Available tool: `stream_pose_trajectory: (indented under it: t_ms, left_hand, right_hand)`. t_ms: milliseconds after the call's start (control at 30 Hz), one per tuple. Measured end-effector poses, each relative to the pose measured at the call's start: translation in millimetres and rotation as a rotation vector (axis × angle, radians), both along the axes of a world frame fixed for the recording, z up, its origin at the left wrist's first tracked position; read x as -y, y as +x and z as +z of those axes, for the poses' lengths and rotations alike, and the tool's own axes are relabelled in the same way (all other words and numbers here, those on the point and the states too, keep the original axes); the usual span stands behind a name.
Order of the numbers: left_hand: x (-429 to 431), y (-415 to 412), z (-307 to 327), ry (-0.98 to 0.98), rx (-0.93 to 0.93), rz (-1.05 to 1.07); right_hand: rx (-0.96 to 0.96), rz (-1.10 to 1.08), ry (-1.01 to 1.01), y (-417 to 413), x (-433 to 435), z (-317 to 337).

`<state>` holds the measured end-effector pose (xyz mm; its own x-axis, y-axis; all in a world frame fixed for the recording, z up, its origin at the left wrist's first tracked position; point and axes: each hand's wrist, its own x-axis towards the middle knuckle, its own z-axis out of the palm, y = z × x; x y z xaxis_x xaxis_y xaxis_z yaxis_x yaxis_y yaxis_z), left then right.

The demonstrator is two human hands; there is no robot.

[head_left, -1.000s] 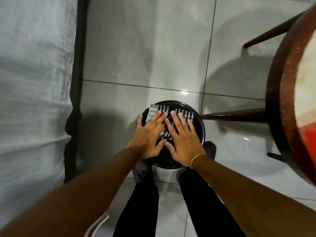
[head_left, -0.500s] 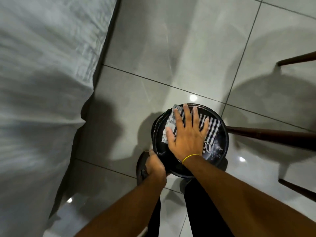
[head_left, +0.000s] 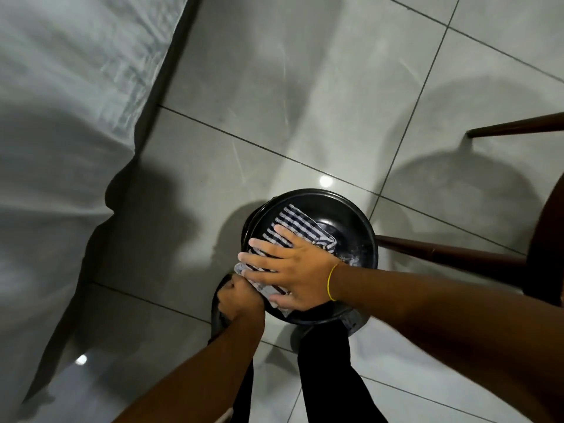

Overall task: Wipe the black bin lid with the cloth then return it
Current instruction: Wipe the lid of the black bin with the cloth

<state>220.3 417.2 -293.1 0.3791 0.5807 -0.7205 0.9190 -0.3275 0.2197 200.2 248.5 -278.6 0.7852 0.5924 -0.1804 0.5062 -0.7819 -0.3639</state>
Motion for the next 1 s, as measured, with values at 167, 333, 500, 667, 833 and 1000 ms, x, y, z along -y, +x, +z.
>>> stream_pose_trajectory:
  t_ms: [167, 333, 500, 667, 833, 1000]
  left_hand:
    - [16, 2, 1, 0.126, 0.055, 0.169]
    - [16, 0, -2, 0.135, 0.053, 0.267]
    - [19, 0, 1, 0.145, 0.039, 0.245]
    - [17, -6, -2, 0.169, -0.003, 0.133]
    - [17, -6, 1, 0.140, -0.001, 0.078]
    - [16, -4, 5, 0.138, 0.006, 0.055]
  right_hand:
    - [0.107, -0.317, -0.045, 6, -1, 0]
    - [0.015, -1.219, -0.148, 13, -1, 4]
    - [-0.180, -2.149, -0.193, 11, -31, 13]
    - [-0.420, -2.910, 0.162, 43, -39, 28]
    - [-0.699, -2.809, 0.494, 25, -14, 55]
    - [-0.259, -1.601, -0.012, -63, -25, 93]
